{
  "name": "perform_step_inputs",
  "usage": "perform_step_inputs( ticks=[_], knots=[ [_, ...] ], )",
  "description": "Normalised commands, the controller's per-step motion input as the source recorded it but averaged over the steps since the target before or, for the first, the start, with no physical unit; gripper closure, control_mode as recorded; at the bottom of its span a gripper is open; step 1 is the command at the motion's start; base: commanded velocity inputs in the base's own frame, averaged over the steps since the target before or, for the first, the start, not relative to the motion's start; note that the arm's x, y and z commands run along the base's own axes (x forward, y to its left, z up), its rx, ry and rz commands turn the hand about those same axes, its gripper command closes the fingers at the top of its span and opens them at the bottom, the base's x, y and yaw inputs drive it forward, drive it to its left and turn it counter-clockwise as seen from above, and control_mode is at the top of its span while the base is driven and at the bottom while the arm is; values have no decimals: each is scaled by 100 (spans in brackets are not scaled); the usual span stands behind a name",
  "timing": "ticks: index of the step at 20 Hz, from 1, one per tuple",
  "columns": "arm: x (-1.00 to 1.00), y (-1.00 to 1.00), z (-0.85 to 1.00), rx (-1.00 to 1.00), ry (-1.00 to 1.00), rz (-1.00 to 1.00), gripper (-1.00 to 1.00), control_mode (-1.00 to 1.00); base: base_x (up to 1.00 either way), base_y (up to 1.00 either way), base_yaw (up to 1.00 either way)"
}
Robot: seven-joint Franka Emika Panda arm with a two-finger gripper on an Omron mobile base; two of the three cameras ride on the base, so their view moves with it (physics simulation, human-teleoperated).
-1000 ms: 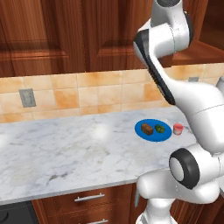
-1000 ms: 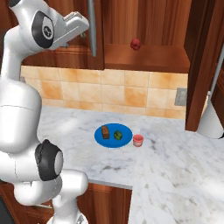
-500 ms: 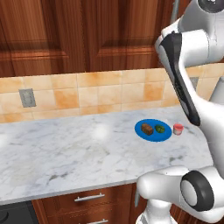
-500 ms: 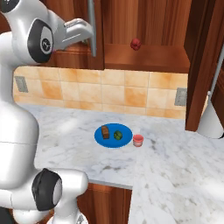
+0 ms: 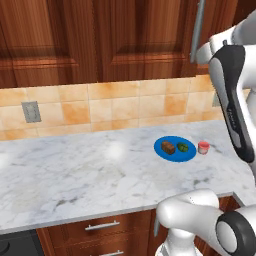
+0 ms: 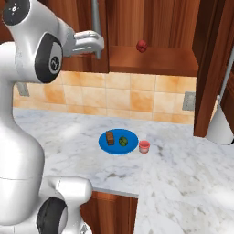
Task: Pick the avocado and bread from the counter and place them on the plate. Then pick the jam from the cabinet and place it next to the plate. Lastly close the cabinet door.
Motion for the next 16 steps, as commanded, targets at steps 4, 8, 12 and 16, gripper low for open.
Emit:
perform_step_inputs(
  ticks=[4, 8, 12, 16],
  knots=[
    [-66, 0, -15, 4, -12, 0, -100, -100, 0, 0, 0],
    [-65, 0, -13, 1, -12, 0, -100, -100, 0, 0, 0],
    [-59, 0, -16, 1, -11, 0, -100, -100, 0, 0, 0],
    [-51, 0, -19, 1, -9, 0, -100, -100, 0, 0, 0]
  ],
)
